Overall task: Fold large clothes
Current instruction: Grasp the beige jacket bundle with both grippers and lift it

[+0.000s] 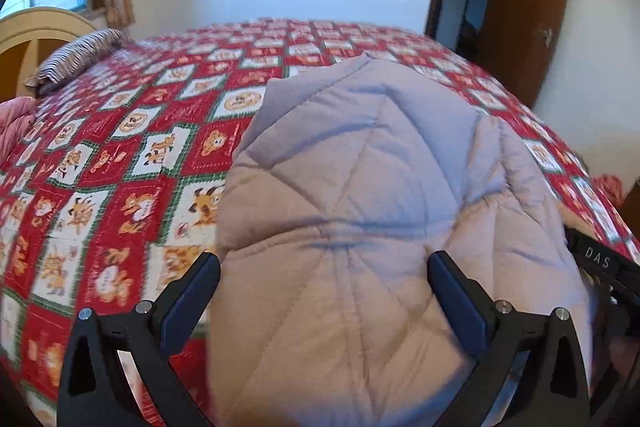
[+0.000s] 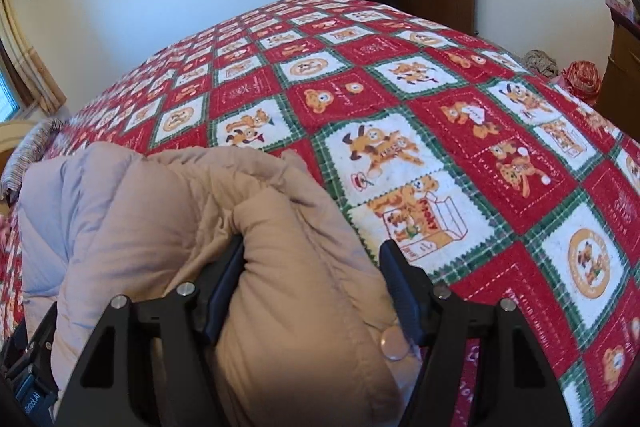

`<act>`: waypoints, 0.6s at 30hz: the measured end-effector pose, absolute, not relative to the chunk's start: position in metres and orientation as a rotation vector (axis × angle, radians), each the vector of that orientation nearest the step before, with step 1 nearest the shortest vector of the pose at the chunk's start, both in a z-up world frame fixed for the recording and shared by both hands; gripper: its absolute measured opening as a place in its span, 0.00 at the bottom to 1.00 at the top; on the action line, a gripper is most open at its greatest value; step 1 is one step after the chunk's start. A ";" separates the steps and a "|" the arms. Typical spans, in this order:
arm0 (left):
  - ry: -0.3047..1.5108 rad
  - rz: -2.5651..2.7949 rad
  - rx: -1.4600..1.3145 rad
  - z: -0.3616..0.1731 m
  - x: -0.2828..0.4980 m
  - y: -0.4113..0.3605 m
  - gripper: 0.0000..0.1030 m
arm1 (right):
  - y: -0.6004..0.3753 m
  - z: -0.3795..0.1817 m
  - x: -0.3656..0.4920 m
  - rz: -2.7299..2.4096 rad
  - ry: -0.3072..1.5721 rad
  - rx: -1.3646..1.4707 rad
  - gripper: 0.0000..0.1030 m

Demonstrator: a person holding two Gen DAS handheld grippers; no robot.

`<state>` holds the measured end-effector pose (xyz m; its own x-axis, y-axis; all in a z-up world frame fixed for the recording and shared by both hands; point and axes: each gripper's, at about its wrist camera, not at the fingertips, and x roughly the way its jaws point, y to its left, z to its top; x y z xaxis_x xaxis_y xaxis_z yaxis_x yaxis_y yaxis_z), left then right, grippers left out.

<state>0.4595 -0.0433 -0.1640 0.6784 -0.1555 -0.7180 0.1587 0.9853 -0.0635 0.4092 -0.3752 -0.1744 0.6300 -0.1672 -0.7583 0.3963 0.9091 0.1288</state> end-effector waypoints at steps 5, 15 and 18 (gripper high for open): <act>0.801 -0.240 -0.074 -0.159 0.435 -0.006 0.99 | -0.375 -0.143 0.370 -0.278 0.759 0.274 0.88; 0.923 -0.315 -0.214 -0.196 0.452 -0.009 1.00 | -0.383 -0.181 0.368 -0.209 0.836 0.394 0.84; 0.897 -0.304 -0.171 -0.198 0.450 -0.021 1.00 | -0.388 -0.187 0.369 -0.173 0.847 0.436 0.83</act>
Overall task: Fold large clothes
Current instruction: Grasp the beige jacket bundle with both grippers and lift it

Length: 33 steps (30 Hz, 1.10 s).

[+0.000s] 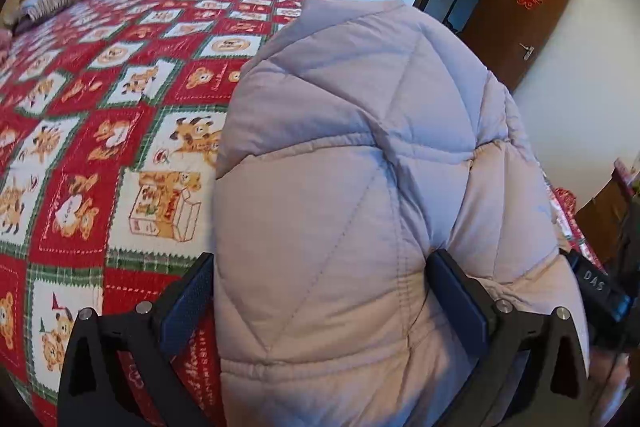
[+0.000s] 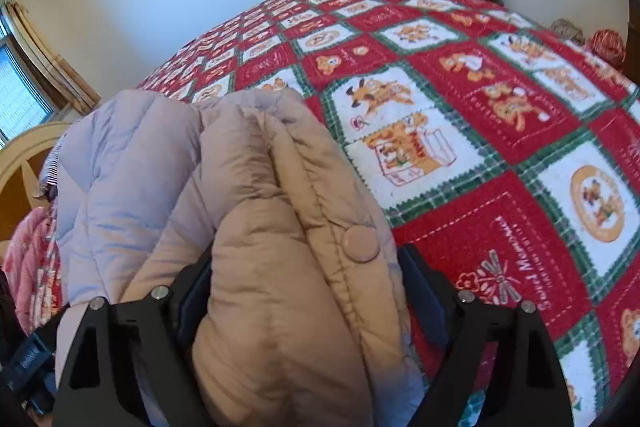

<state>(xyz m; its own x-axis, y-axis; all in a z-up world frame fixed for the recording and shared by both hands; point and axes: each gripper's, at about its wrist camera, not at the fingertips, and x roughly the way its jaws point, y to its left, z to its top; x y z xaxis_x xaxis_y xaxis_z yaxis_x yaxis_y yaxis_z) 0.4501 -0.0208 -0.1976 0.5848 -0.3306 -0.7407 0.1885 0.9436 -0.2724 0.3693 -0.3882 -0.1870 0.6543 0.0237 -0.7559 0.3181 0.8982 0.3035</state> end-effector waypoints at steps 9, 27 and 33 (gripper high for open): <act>0.877 -0.287 -0.104 -0.194 0.445 -0.031 1.00 | -0.380 -0.193 0.372 -0.086 0.832 0.436 0.62; 0.848 -0.287 -0.034 -0.188 0.442 -0.045 0.86 | -0.371 -0.192 0.376 -0.044 0.835 0.400 0.43; 0.827 -0.296 -0.010 -0.180 0.436 -0.046 0.69 | -0.364 -0.187 0.371 -0.040 0.808 0.367 0.31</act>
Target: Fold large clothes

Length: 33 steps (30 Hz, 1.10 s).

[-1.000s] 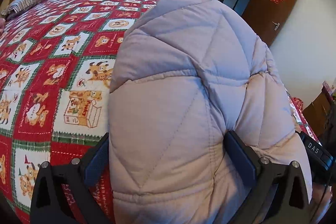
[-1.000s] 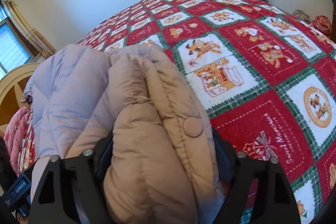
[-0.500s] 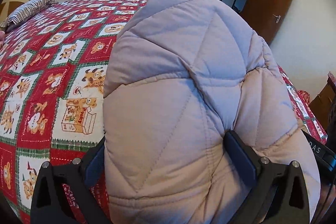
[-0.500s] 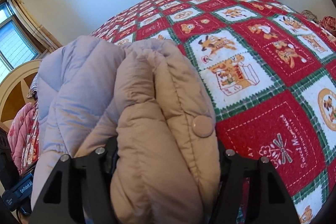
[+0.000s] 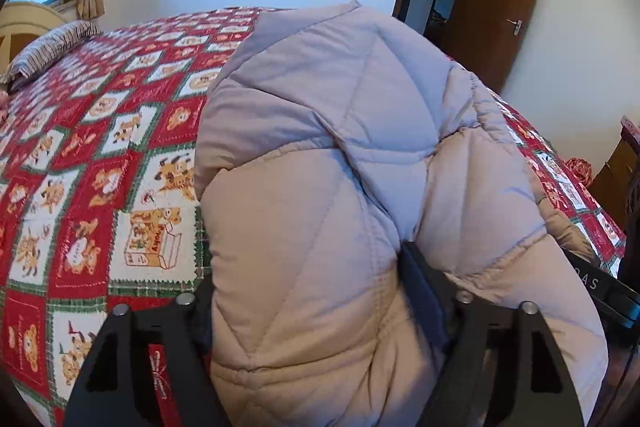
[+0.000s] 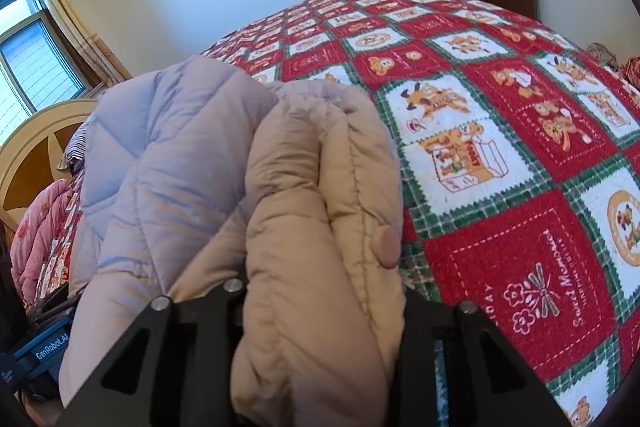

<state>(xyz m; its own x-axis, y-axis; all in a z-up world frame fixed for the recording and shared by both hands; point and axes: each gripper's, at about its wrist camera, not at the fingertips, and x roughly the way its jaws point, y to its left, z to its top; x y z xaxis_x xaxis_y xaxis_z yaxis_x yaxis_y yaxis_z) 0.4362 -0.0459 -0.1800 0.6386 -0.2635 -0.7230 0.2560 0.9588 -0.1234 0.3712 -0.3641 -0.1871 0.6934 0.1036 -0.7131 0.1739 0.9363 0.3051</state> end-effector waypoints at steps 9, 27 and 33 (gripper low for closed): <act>0.759 -0.315 0.046 -0.141 0.406 -0.037 0.41 | -0.354 -0.168 0.354 -0.014 0.754 0.372 0.22; 0.620 -0.152 0.032 -0.061 0.315 0.099 0.36 | -0.191 -0.101 0.316 0.299 0.660 0.337 0.21; 0.628 -0.080 0.001 -0.065 0.300 0.152 0.35 | -0.139 -0.101 0.322 0.380 0.682 0.294 0.21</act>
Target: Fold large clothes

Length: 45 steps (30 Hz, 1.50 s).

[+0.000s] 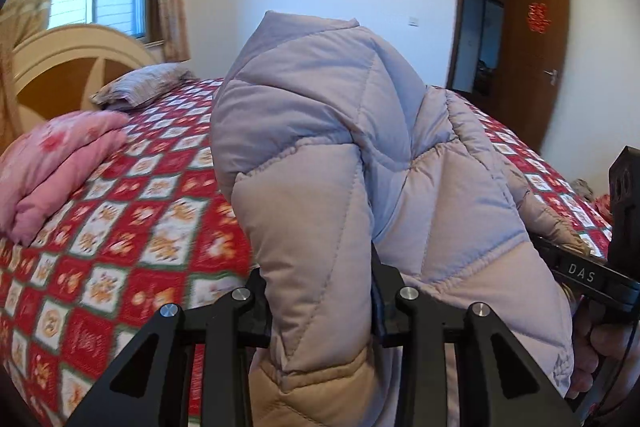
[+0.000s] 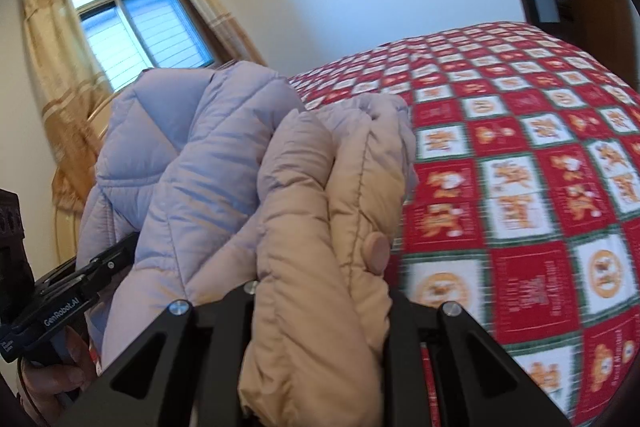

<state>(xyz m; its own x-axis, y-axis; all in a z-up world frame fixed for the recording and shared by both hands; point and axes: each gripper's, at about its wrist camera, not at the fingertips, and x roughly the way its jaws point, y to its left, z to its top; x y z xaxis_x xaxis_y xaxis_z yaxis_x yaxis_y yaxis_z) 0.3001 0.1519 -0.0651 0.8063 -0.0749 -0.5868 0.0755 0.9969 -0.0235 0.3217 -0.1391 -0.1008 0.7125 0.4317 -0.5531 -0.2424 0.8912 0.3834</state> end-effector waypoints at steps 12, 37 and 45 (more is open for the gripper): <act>0.657 0.023 -0.055 -0.079 0.285 0.224 0.34 | -0.055 -0.113 0.332 0.494 0.738 0.229 0.21; 0.752 0.152 -0.129 -0.145 0.302 0.271 0.86 | -0.024 -0.169 0.357 0.451 0.903 0.172 0.26; 0.766 0.207 -0.130 -0.148 0.309 0.277 0.99 | -0.021 -0.177 0.363 0.432 0.933 0.183 0.37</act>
